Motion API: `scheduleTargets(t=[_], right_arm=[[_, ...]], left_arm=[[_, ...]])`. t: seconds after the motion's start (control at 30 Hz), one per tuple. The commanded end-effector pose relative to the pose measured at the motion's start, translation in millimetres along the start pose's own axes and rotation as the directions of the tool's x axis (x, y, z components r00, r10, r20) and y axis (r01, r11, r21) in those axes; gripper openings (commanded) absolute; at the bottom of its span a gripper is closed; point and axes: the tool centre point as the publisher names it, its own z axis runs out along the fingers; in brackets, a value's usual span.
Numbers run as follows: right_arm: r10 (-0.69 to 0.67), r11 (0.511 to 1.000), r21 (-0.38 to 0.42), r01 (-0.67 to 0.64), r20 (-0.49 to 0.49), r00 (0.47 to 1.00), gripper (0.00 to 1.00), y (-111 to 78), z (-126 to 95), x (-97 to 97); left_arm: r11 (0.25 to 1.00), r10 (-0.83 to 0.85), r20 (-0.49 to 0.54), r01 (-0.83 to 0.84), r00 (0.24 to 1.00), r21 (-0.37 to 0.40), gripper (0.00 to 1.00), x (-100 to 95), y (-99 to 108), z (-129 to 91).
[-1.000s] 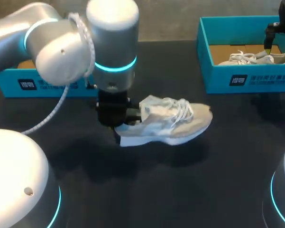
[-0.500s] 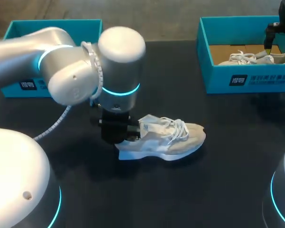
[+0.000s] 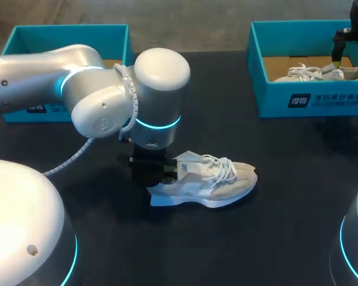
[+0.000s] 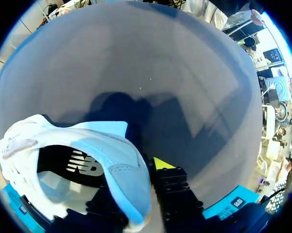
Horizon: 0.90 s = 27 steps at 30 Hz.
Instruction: Take the shoe out of the shoebox, open the shoe tongue, remove and reinsert the insole, then place the shoe into the shoebox
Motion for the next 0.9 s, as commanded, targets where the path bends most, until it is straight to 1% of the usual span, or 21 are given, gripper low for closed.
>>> scheduleTargets(t=[0.03, 0.23, 0.3, 0.33, 0.43, 0.47, 0.53, 0.63, 0.77, 0.9], right_arm=[[0.002, 1.0, -0.001, -0.002, 0.0, 1.0, 1.0, -0.5, 0, 0.2], [0.002, 1.0, -0.001, -0.002, 0.0, 1.0, 1.0, -0.5, 0, 0.2], [0.002, 1.0, -0.001, -0.002, 0.0, 1.0, 1.0, -0.5, 0, 0.2], [0.002, 1.0, -0.001, -0.002, 0.0, 1.0, 1.0, -0.5, 0, 0.2], [0.002, 1.0, -0.001, -0.002, 0.0, 1.0, 1.0, -0.5, 0, 0.2], [0.002, 1.0, -0.001, -0.002, 0.0, 1.0, 1.0, -0.5, 0, 0.2], [0.002, 1.0, -0.001, -0.002, 0.0, 1.0, 1.0, -0.5, 0, 0.2], [0.002, 1.0, -0.001, -0.002, 0.0, 1.0, 1.0, -0.5, 0, 0.2], [0.002, 1.0, -0.001, -0.002, 0.0, 1.0, 1.0, -0.5, 0, 0.2], [0.002, 1.0, -0.001, -0.002, 0.0, 1.0, 1.0, -0.5, 0, 0.2]], left_arm=[[1.0, -0.002, 0.03, 0.001, 1.0, 0.016, 1.0, -1.1, 1, 2], [0.999, -0.037, 0.1, 0.034, 0.994, 0.033, 1.0, 0.9, -2, -23], [0.998, -0.056, 0.099, 0.053, 0.993, 0.034, 1.0, 1.6, -3, -31], [0.997, -0.074, 0.128, 0.069, 0.989, 0.043, 1.0, 2.6, -4, -36], [0.988, -0.143, 0.168, 0.132, 0.975, 0.077, 1.0, 7.8, -3, -48], [0.982, -0.176, 0.167, 0.162, 0.97, 0.095, 1.0, 9.6, -3, -51], [0.966, -0.247, 0.213, 0.225, 0.945, 0.125, 1.0, 15.1, -2, -59], [0.929, -0.359, 0.245, 0.319, 0.901, 0.188, 1.0, 23.0, -1, -67], [0.87, -0.486, 0.308, 0.422, 0.818, 0.253, 1.0, 32.1, -1, -77], [0.805, -0.588, 0.345, 0.489, 0.732, 0.335, 1.0, 38.4, -4, -83]])
